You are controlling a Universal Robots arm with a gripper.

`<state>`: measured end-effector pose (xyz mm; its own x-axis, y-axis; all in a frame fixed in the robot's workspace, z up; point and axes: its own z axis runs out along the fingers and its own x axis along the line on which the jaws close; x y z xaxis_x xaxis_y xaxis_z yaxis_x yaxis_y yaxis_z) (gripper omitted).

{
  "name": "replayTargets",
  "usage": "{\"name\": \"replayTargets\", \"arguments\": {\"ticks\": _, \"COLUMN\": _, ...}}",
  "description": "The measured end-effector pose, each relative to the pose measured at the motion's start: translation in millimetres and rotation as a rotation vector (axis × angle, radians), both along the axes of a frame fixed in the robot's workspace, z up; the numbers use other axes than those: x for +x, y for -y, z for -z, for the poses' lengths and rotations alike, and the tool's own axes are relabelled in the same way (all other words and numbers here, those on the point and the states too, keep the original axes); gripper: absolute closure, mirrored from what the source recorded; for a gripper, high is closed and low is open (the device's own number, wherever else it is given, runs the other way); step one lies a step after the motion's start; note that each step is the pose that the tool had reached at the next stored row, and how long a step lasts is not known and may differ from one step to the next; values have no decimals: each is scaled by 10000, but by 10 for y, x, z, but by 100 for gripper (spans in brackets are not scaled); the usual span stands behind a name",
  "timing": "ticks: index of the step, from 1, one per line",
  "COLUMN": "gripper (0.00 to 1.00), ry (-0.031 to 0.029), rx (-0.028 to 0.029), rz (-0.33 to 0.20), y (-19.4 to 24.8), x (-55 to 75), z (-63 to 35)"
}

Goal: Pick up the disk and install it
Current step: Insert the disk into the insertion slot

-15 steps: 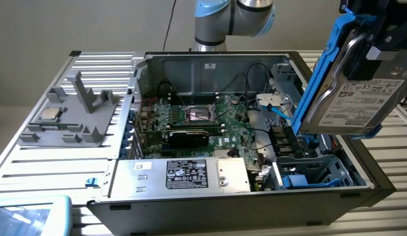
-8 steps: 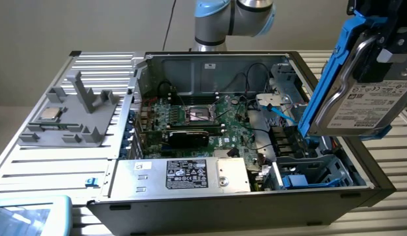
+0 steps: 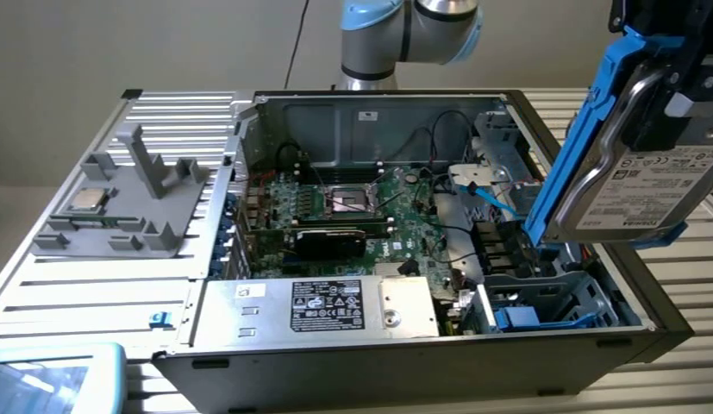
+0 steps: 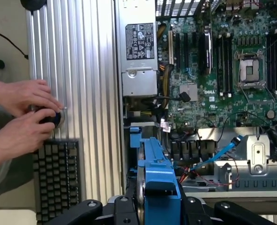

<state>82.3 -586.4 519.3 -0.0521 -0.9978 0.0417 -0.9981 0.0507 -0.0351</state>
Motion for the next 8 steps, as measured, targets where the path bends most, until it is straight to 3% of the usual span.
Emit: {"name": "replayTargets", "arguments": {"ticks": 8, "gripper": 63, "ry": 0, "rx": 47, "rz": -57, "y": -7, "x": 0, "z": 28}}
